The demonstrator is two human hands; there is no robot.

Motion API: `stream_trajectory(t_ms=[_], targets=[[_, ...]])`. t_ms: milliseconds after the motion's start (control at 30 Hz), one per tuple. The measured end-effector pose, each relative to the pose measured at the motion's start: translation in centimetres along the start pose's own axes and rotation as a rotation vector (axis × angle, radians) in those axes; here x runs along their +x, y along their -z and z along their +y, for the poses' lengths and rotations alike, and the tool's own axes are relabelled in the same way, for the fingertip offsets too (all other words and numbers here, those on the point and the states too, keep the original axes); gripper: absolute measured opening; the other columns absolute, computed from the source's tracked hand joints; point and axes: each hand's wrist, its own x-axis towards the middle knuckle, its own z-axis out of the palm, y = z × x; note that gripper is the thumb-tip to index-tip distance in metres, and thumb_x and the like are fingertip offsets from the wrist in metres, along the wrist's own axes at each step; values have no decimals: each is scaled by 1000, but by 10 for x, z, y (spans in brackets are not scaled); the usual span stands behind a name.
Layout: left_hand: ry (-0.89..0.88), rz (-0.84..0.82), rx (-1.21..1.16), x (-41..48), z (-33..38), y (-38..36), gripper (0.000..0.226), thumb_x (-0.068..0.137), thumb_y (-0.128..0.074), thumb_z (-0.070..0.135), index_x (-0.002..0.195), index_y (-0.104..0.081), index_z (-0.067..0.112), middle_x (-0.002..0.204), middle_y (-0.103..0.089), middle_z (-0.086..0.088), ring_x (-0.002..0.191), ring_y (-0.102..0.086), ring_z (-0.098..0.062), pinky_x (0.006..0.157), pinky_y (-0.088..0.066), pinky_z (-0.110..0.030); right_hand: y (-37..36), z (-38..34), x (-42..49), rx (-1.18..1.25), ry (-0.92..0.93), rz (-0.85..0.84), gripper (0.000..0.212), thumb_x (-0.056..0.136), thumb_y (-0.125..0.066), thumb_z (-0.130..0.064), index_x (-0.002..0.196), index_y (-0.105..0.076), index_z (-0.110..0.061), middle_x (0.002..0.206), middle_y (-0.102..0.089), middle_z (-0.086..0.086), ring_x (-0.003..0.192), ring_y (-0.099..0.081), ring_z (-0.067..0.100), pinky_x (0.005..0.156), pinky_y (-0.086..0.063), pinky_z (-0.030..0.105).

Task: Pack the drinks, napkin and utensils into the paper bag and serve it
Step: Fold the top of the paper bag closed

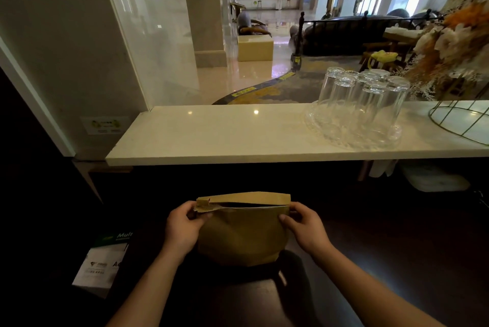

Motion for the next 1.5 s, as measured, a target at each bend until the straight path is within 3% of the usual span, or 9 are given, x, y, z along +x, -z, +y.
stream_trajectory(t_ms=[133, 233, 333, 433, 733, 867, 1033, 1267, 1500], targets=[[16, 9, -11, -1, 2, -3, 20, 83, -72, 5, 102, -70, 12, 98, -70, -4, 97, -65, -22, 82, -54, -39, -8, -2, 8, -37, -48, 126, 16, 91, -65, -15, 89, -72, -30, 88, -74, -5, 84, -69, 10, 76, -58, 37], [27, -48, -32, -5, 2, 3, 35, 81, -74, 4, 111, -66, 20, 105, -66, 6, 102, -60, -16, 76, -52, -29, -10, 1, 10, -22, -63, 140, 10, 91, -66, -17, 92, -73, -24, 88, -74, -4, 84, -69, 12, 76, -59, 40], [71, -161, -287, -12, 5, 10, 51, 77, -77, 10, 125, -62, 22, 113, -68, 3, 104, -63, -15, 78, -53, -29, -9, 2, 10, -6, -63, 134, 11, 92, -65, -18, 90, -72, -27, 87, -74, -4, 83, -70, 11, 74, -59, 37], [96, -145, -448, -13, 10, 10, 43, 78, -78, 20, 119, -66, 21, 110, -73, 0, 99, -68, -15, 73, -55, -26, -8, 2, 10, 8, -71, 126, 11, 92, -65, -19, 89, -71, -28, 87, -74, -4, 84, -70, 12, 70, -58, 31], [-3, 39, -49, -9, 13, 2, 16, 87, -69, 6, 87, -70, 23, 87, -69, 8, 83, -62, -4, 59, -46, -10, -7, -3, 14, -60, -35, 93, 6, 92, -64, -17, 93, -70, -18, 90, -71, 1, 86, -67, 18, 78, -57, 48], [-1, 63, 25, -2, 11, 1, 9, 84, -72, 6, 92, -75, 10, 87, -72, -5, 85, -65, -18, 75, -51, -31, -5, -3, 13, 10, 11, 66, 16, 90, -67, -15, 101, -68, -26, 97, -71, -3, 91, -67, 15, 80, -58, 43], [5, 92, 52, 2, 6, 0, 12, 82, -74, 7, 94, -76, 6, 90, -73, -10, 89, -67, -27, 84, -54, -41, -2, -2, 8, 143, 35, 42, 24, 90, -68, -14, 104, -70, -33, 103, -73, -5, 96, -68, 9, 76, -57, 23], [18, 94, 59, 1, 10, -1, 14, 82, -74, 6, 96, -75, 4, 92, -73, -11, 90, -65, -27, 85, -53, -42, -3, -9, 10, 152, 10, 83, 14, 93, -63, -22, 96, -75, -29, 92, -76, -6, 85, -71, 6, 70, -59, 26], [-37, 54, 3, -5, 18, 2, 21, 84, -71, 3, 103, -71, 11, 89, -69, 2, 86, -62, -10, 74, -49, -26, -2, -10, 12, 137, -21, 114, 10, 93, -64, -26, 93, -74, -26, 89, -75, -4, 80, -71, 8, 68, -60, 31]])
